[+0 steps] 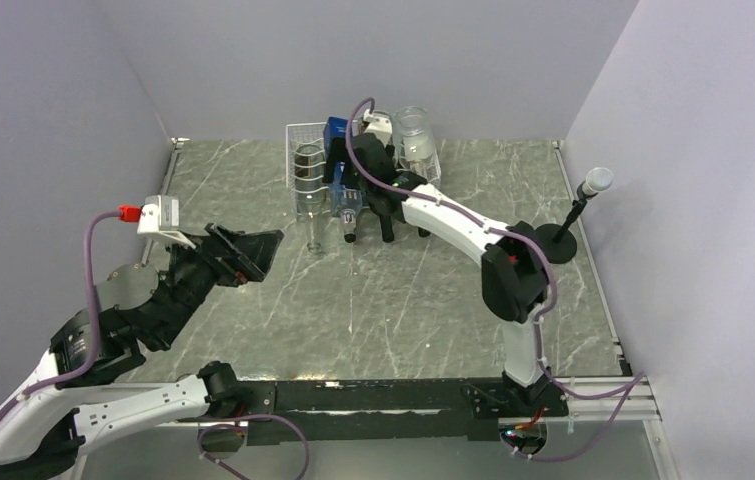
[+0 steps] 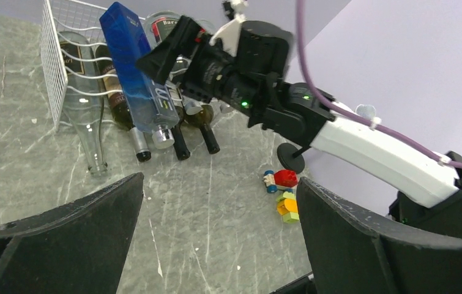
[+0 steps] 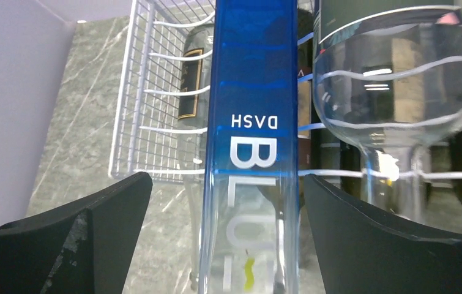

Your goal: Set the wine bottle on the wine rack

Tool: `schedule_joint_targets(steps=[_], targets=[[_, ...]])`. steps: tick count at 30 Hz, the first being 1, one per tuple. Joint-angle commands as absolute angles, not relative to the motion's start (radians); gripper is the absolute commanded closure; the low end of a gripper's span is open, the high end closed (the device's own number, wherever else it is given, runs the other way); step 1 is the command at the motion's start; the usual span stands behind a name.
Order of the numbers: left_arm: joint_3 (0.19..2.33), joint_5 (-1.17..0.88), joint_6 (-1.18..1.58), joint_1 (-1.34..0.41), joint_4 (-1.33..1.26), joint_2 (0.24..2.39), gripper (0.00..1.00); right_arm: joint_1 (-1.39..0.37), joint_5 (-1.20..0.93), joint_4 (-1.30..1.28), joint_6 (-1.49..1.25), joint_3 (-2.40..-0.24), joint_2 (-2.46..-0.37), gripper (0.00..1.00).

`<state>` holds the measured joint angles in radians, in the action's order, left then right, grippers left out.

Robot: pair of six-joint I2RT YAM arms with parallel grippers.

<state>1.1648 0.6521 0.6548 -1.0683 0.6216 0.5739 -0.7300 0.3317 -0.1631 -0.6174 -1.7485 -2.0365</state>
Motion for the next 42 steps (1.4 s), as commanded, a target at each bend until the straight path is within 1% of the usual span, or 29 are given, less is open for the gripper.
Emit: schedule_joint_targets(steps=[1, 4, 5, 9, 13, 17, 20, 23, 29, 38, 42], targets=[[1.212, 0.678, 0.715, -1.072, 0.683, 0.576, 0.01, -0.734, 0.35, -0.086, -0.524, -1.69, -1.829, 0.0], [1.207, 0.648, 0.709, -1.072, 0.696, 0.564, 0.01, -0.758, 0.402, -0.101, -0.368, -1.606, -1.69, 0.0], [1.202, 0.645, 0.717, -1.072, 0.7, 0.558, 0.01, -0.758, 0.387, -0.125, -0.336, -1.577, -1.643, 0.0], [1.178, 0.634, 0.734, -1.072, 0.721, 0.534, 0.01, -0.756, 0.361, -0.323, -0.217, -1.502, -1.477, 0.0], [1.194, 0.661, 0.773, -1.072, 0.811, 0.521, 0.01, -0.756, 0.384, -0.528, -0.186, -1.403, -1.283, 0.0], [1.202, 0.679, 0.811, -1.072, 0.892, 0.491, 0.01, -0.75, 0.395, -0.658, -0.19, -1.274, -1.022, 0.0], [1.191, 0.668, 0.814, -1.072, 0.907, 0.46, 0.01, -0.746, 0.422, -0.781, -0.212, -1.246, -0.846, 0.0], [1.174, 0.662, 0.819, -1.072, 0.908, 0.434, 0.01, -0.747, 0.441, -0.886, -0.243, -1.262, -0.735, 0.0], [1.154, 0.654, 0.822, -1.072, 0.913, 0.416, 0.01, -0.747, 0.426, -0.979, -0.274, -1.29, -0.618, 0.0], [1.138, 0.626, 0.825, -1.072, 0.909, 0.412, 0.01, -0.747, 0.381, -0.995, -0.281, -1.317, -0.582, 0.0], [1.157, 0.661, 0.845, -1.072, 0.958, 0.439, 0.01, -0.747, 0.373, -0.995, -0.281, -1.308, -0.581, 0.0]])
